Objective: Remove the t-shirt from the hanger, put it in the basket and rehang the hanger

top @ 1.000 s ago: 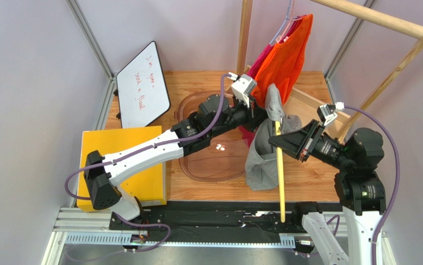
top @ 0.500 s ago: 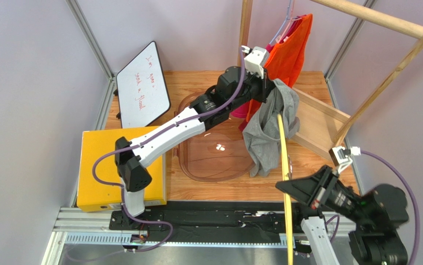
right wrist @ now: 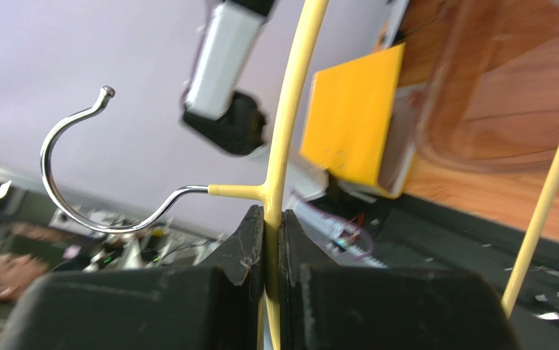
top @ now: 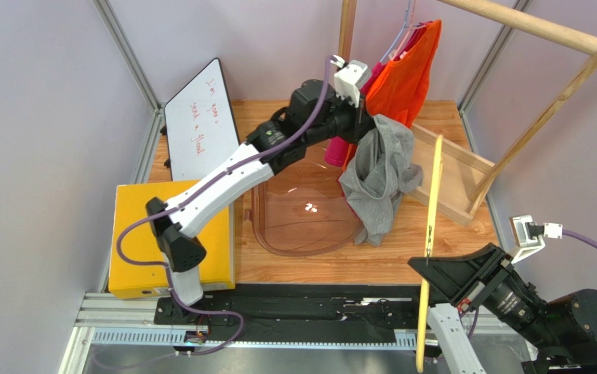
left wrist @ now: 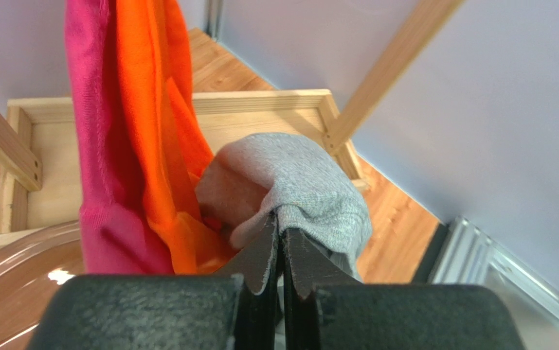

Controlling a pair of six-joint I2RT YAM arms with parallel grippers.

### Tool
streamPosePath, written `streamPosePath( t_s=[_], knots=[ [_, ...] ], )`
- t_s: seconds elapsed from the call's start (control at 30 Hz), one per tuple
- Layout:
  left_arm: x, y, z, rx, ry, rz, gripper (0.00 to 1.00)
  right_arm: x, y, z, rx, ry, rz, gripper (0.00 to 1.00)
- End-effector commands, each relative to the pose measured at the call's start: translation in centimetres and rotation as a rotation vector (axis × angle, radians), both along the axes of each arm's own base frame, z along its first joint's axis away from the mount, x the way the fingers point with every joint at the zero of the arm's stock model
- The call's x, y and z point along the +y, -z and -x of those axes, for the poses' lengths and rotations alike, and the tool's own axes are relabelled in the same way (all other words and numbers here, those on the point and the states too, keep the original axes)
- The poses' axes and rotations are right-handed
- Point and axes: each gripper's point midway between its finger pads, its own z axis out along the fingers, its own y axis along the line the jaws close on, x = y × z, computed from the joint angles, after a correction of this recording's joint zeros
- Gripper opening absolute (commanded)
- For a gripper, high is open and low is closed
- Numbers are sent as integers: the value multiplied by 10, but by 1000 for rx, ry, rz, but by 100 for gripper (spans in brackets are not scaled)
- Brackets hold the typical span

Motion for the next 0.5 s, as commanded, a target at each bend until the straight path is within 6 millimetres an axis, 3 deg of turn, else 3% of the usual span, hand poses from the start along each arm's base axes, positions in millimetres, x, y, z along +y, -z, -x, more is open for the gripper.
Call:
streamPosePath(
  t_s=[0.0,0.07,0.1,0.17,0.2,0.27,0.3,0.47],
  knots=[
    [66,-137,64,-230,73,149,0,-35,43,-47,17,252,209,0],
    [87,-154,75,-289,66,119,0,-40,53,-52,15,283,226,0],
    [100,-176,79,-334,45,136,0,-40,57,-55,20,282,224,0],
    [114,-185,78,-377,7,95,0,-36,67,-62,41,261,217,0],
    [130,-208,81,-423,-35,126,0,-35,70,-62,44,254,212,0],
    [140,-219,77,-452,-66,122,0,-31,76,-64,63,228,211,0],
    [155,-236,76,-486,-103,152,0,-31,77,-65,62,222,216,0],
    [186,-261,62,-523,-185,212,0,-33,77,-66,47,234,238,0]
  ],
)
